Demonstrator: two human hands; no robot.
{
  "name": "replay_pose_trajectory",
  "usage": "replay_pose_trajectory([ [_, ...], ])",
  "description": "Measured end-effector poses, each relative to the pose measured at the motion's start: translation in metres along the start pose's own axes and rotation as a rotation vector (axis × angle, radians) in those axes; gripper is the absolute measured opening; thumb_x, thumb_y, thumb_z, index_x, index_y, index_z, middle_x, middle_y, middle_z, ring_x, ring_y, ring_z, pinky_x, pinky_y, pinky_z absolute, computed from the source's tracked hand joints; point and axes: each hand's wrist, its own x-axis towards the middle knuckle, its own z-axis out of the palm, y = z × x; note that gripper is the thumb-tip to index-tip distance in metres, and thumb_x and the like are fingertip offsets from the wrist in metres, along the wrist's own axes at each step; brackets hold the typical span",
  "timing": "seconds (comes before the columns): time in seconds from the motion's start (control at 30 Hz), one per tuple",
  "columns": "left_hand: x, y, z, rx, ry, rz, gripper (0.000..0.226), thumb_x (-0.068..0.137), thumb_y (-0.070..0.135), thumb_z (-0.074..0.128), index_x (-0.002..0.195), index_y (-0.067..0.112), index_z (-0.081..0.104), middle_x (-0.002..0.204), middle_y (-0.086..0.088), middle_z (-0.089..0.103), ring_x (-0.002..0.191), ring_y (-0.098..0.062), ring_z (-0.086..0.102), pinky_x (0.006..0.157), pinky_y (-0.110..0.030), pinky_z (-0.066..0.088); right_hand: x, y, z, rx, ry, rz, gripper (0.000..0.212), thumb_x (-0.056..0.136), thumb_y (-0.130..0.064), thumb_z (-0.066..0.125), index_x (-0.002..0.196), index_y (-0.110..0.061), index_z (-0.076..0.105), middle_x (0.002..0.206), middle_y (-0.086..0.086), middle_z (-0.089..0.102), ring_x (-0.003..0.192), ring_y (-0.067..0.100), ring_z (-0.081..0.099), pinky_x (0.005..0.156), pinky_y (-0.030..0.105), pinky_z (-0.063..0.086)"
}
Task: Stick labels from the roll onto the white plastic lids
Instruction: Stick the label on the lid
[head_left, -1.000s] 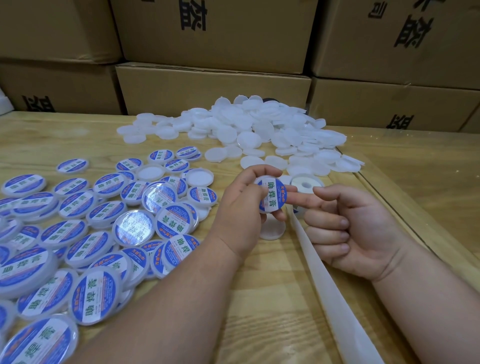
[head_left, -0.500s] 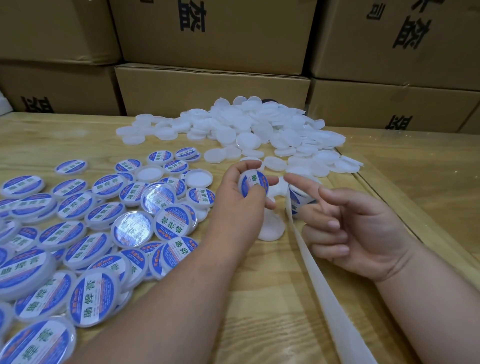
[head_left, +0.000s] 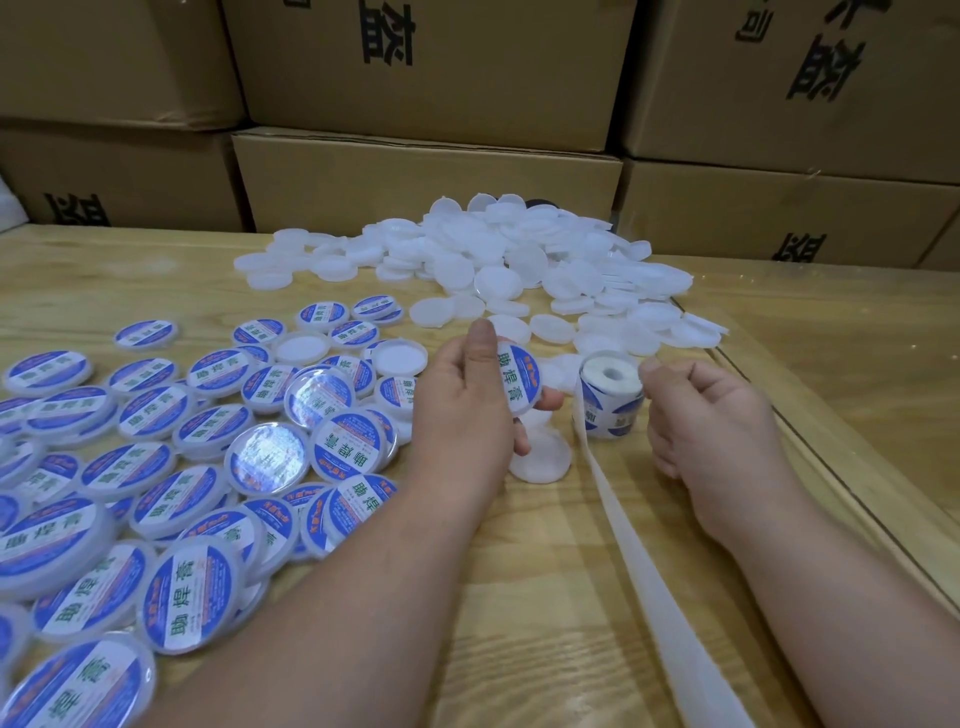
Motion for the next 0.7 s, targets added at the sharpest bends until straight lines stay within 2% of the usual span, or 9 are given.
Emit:
replay_pose_trajectory([
  [0.1,0.003,-0.003,0.000,-0.050,0.032,-0.004,0.014,0.102,0.043,0.055,0.106,0.029,0.054,0.079,0.001,0.078,0.047,-0.008,0.052,0.048,-0.019,0.044,-0.002,0.002,0.003,-0.068,-0.027,-0.002,0.037,0.072,-0.051,0.068,0.057,-0.023,0.050,0.051,-0.001,0.035,0.046,0.018,0.027,0.047,0.028,0.026],
  [0.2,0.008,-0.007,-0.003,-0.047,0.115,-0.002,0.027,0.091,0.026,0.074,0.109,0.037,0.057,0.088,0.009,0.076,0.062,-0.001,0.063,0.056,-0.014,0.048,-0.003,0.004,0.005,-0.107,-0.062,0.005,0.041,0.079,-0.048,0.067,0.057,-0.021,0.045,0.053,0.002,0.032,0.049,0.019,0.025,0.047,0.027,0.025],
  [0.27,0.010,-0.008,-0.005,-0.111,0.115,-0.022,0.029,0.089,0.017,0.077,0.107,0.036,0.063,0.093,0.010,0.078,0.078,0.001,0.070,0.062,-0.013,0.050,-0.004,0.006,0.006,-0.164,-0.100,0.005,0.046,0.087,-0.043,0.068,0.060,-0.016,0.043,0.056,0.002,0.031,0.050,0.019,0.025,0.045,0.024,0.024],
  [0.3,0.010,-0.007,-0.006,-0.139,0.102,-0.045,0.024,0.089,0.016,0.077,0.103,0.033,0.068,0.093,0.010,0.079,0.084,0.002,0.072,0.066,-0.014,0.051,-0.004,0.007,0.006,-0.195,-0.119,0.005,0.047,0.091,-0.040,0.068,0.063,-0.012,0.043,0.056,0.002,0.031,0.050,0.018,0.025,0.044,0.023,0.025],
  [0.37,0.009,-0.005,-0.006,-0.132,0.132,-0.081,0.008,0.089,0.029,0.077,0.096,0.027,0.073,0.087,0.010,0.079,0.080,0.001,0.072,0.067,-0.018,0.050,-0.005,0.008,0.007,-0.231,-0.140,0.004,0.045,0.095,-0.036,0.067,0.065,-0.011,0.046,0.054,-0.001,0.033,0.048,0.016,0.026,0.043,0.022,0.026],
  [0.43,0.010,-0.003,-0.005,-0.167,0.158,-0.118,0.023,0.095,0.044,0.066,0.102,0.023,0.071,0.089,0.009,0.079,0.076,-0.004,0.074,0.065,-0.022,0.050,-0.005,0.007,0.009,-0.233,-0.141,0.001,0.044,0.095,-0.036,0.066,0.065,-0.011,0.046,0.053,-0.002,0.033,0.047,0.014,0.026,0.043,0.023,0.026],
  [0.53,0.014,-0.001,-0.007,-0.285,0.155,-0.178,0.051,0.102,0.059,0.039,0.108,0.019,0.069,0.088,-0.003,0.080,0.059,-0.010,0.066,0.055,-0.022,0.047,-0.005,0.007,0.008,-0.222,-0.139,-0.005,0.044,0.096,-0.038,0.064,0.069,-0.007,0.048,0.055,-0.002,0.032,0.048,0.014,0.026,0.046,0.026,0.026],
  [0.6,0.014,-0.002,-0.009,-0.354,0.136,-0.179,0.068,0.101,0.065,0.031,0.089,0.019,0.080,0.077,-0.007,0.078,0.051,-0.011,0.059,0.048,-0.020,0.044,-0.004,0.008,0.008,-0.217,-0.147,-0.005,0.041,0.097,-0.038,0.063,0.069,-0.010,0.053,0.056,-0.004,0.033,0.050,0.014,0.027,0.051,0.029,0.026],
  [0.7,0.015,-0.005,-0.009,-0.429,0.164,-0.171,0.081,0.100,0.069,0.029,0.055,0.021,0.077,0.057,-0.002,0.068,0.047,-0.010,0.058,0.044,-0.019,0.043,-0.004,0.010,0.008,-0.224,-0.147,-0.014,0.035,0.097,-0.037,0.063,0.073,-0.012,0.058,0.057,-0.004,0.035,0.051,0.014,0.029,0.054,0.030,0.027],
])
